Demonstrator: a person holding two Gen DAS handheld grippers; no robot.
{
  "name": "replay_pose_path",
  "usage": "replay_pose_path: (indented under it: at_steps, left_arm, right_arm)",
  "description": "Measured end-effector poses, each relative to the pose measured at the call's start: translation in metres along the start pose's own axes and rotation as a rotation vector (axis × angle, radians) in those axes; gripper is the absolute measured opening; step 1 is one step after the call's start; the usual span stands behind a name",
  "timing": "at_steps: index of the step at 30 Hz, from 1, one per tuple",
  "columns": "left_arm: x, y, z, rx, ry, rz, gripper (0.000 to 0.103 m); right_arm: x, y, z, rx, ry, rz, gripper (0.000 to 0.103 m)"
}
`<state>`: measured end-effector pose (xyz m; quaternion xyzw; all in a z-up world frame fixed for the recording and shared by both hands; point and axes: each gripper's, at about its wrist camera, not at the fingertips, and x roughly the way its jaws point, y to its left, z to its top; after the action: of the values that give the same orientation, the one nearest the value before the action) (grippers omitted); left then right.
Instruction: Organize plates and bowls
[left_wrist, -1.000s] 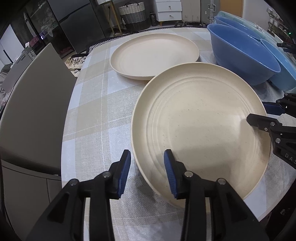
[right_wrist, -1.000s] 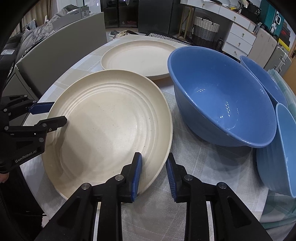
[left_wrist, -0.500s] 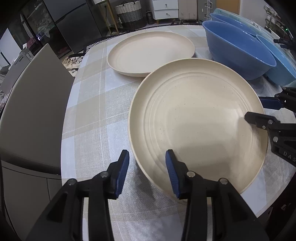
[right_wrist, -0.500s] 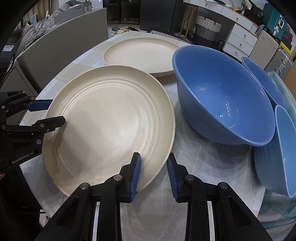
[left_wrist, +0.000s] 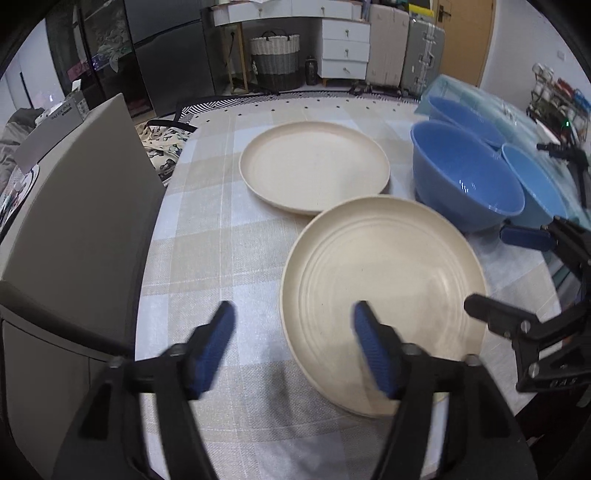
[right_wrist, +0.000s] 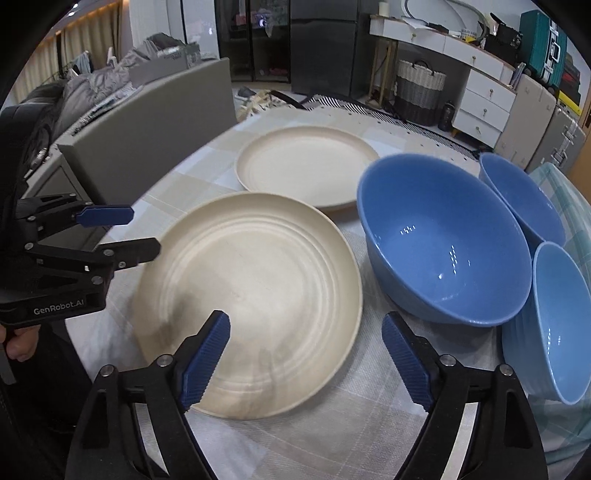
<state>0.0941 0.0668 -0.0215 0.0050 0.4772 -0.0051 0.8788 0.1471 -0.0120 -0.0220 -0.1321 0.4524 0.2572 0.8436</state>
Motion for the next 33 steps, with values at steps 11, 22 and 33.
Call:
replay_pose_path:
  at_steps: [11, 22, 33]
  left_arm:
    - [-0.043, 0.015, 0.018, -0.081, -0.129, -0.002, 0.103]
    - [-0.054, 0.017, 0.03, -0.098, -0.182, -0.011, 0.103]
    - [-0.05, 0.02, 0.057, -0.112, -0.211, -0.016, 0.103]
  right_arm:
    - [-0.055, 0.0, 0.017, 0.023, -0.156, 0.04, 0.1]
    - [-0.076, -0.018, 0.033, 0.057, -0.219, 0.004, 0.102]
    - [-0.069, -0.024, 0.047, 0.06, -0.238, -0.013, 0.102]
